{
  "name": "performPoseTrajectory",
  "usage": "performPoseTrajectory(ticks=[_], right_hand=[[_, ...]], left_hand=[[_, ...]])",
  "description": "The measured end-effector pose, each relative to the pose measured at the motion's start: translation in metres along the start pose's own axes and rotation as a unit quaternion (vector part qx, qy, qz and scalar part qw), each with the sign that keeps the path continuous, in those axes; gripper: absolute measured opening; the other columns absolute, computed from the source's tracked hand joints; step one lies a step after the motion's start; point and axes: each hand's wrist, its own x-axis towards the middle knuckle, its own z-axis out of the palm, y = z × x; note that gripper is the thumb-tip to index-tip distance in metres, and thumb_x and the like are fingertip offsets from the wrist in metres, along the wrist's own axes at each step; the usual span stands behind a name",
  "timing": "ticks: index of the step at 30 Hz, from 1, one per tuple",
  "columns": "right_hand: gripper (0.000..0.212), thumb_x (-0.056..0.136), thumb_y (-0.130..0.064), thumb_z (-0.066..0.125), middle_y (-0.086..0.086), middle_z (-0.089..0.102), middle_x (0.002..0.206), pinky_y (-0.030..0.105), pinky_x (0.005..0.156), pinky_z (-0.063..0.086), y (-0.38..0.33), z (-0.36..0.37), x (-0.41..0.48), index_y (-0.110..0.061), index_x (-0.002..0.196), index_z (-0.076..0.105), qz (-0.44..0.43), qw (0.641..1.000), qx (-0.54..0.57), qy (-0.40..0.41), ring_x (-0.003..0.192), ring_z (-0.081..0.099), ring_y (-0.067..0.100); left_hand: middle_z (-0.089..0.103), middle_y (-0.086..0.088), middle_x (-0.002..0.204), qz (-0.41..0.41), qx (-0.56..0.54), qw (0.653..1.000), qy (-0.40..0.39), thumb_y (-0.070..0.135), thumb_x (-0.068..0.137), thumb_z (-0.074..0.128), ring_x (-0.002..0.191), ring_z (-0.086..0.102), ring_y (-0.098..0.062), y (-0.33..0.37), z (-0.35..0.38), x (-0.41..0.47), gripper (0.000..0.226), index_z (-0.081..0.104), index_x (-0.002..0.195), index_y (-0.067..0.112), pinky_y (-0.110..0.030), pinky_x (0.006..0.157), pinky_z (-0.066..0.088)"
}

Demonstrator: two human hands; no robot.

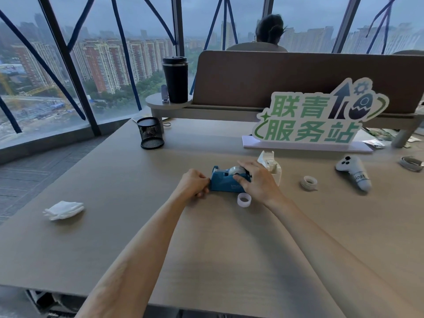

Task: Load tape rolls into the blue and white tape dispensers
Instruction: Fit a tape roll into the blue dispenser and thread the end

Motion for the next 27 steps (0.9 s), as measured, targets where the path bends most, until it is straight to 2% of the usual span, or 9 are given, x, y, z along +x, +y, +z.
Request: performPoseTrajectory(ticks=[3,6,9,11,14,19,24,27], right_hand=[[0.052,0.087,-0.027,0.067,0.009,0.056,0.131,0.032,0.104,0.039,-0.002,-0.001,0.0,-0.011,0.134,0.051,0.018,1.0,0.014,-0.005,0.122,0.051,0.024],[0.055,0.085,-0.029,0.068,0.01,0.057,0.133,0.031,0.105,0.038,-0.003,-0.003,-0.001,-0.011,0.134,0.05,0.048,0.998,0.025,-0.015,0.123,0.052,0.025],[0.057,0.083,-0.018,0.068,0.009,0.054,0.137,0.022,0.104,0.034,-0.002,-0.009,-0.002,-0.012,0.137,0.048,0.07,0.995,0.038,-0.065,0.126,0.05,0.022],[0.058,0.083,-0.006,0.066,0.008,0.054,0.137,0.018,0.1,0.032,-0.002,-0.018,-0.002,-0.011,0.137,0.047,0.076,0.991,0.054,-0.099,0.124,0.051,0.02],[0.052,0.081,-0.001,0.068,0.003,0.062,0.122,0.015,0.091,0.036,-0.005,-0.027,-0.006,-0.012,0.131,0.055,0.064,0.989,0.075,-0.114,0.109,0.055,0.012],[0.049,0.07,-0.018,0.082,-0.001,0.065,0.109,0.022,0.085,0.046,0.0,-0.019,-0.008,-0.019,0.115,0.061,0.106,0.982,0.127,-0.09,0.102,0.06,0.014],[0.052,0.065,-0.038,0.084,0.001,0.066,0.102,0.036,0.082,0.051,-0.001,0.003,0.009,-0.017,0.1,0.052,0.107,0.993,0.045,-0.032,0.095,0.061,0.02],[0.052,0.068,-0.043,0.081,0.001,0.063,0.1,0.033,0.075,0.045,-0.004,0.011,0.019,-0.018,0.099,0.046,0.112,0.993,0.019,-0.012,0.091,0.057,0.021]], left_hand=[[0.071,-0.007,0.071,0.024,0.011,0.999,0.034,0.013,0.085,0.059,0.044,0.057,-0.016,-0.002,0.001,-0.004,0.01,0.064,0.093,0.012,-0.023,0.047,0.046],[0.072,-0.007,0.095,0.097,0.099,0.987,0.079,0.017,0.082,0.058,0.081,0.065,-0.028,-0.005,0.004,-0.016,0.018,0.071,0.095,0.019,-0.033,0.071,0.052],[0.068,-0.003,0.107,0.131,0.178,0.973,0.073,0.024,0.086,0.053,0.1,0.061,-0.028,-0.007,0.007,-0.027,0.026,0.069,0.106,0.021,-0.035,0.079,0.049],[0.064,-0.004,0.107,0.142,0.229,0.961,0.066,0.034,0.088,0.054,0.101,0.059,-0.027,-0.006,0.008,-0.028,0.027,0.067,0.106,0.019,-0.036,0.079,0.049],[0.062,-0.007,0.105,0.146,0.246,0.955,0.078,0.041,0.09,0.055,0.1,0.058,-0.028,-0.004,0.009,-0.021,0.031,0.065,0.102,0.014,-0.036,0.076,0.046],[0.063,-0.008,0.112,0.135,0.221,0.964,0.065,0.038,0.093,0.052,0.105,0.058,-0.029,0.003,0.011,0.005,0.028,0.065,0.106,0.016,-0.035,0.076,0.042],[0.068,-0.005,0.117,0.15,0.162,0.974,0.054,0.029,0.092,0.054,0.107,0.06,-0.03,0.013,0.018,0.024,0.026,0.064,0.115,0.022,-0.039,0.084,0.05],[0.067,0.005,0.123,0.179,0.143,0.972,0.052,0.028,0.092,0.052,0.114,0.06,-0.023,0.011,0.022,0.025,0.033,0.058,0.124,0.031,-0.038,0.089,0.049]])
